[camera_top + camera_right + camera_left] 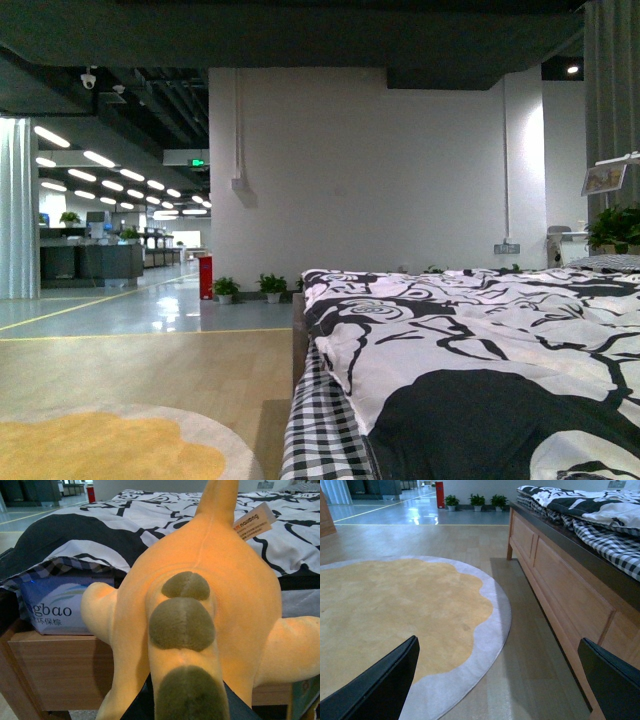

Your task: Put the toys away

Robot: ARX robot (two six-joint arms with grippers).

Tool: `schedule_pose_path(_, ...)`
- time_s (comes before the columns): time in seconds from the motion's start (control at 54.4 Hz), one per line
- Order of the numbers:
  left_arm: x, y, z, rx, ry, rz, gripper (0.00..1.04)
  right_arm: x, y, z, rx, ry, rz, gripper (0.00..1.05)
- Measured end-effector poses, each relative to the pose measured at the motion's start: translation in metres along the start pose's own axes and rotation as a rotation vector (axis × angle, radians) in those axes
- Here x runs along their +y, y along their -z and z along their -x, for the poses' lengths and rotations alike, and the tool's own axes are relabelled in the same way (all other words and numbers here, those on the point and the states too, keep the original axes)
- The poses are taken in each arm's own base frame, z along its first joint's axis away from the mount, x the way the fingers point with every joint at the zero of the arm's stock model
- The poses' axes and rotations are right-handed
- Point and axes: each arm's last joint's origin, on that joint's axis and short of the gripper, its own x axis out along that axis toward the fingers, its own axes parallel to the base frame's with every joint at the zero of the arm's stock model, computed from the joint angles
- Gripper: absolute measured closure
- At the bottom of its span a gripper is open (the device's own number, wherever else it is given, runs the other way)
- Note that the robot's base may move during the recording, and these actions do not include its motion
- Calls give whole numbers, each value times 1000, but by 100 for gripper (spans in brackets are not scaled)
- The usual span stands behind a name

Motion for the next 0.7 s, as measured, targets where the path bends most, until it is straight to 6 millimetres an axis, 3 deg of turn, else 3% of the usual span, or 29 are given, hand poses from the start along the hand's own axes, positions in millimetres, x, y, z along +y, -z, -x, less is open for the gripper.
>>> schedule_pose_path(0.699,0,0,0,0,5,0,6,0,1,0,6,-6,1,98)
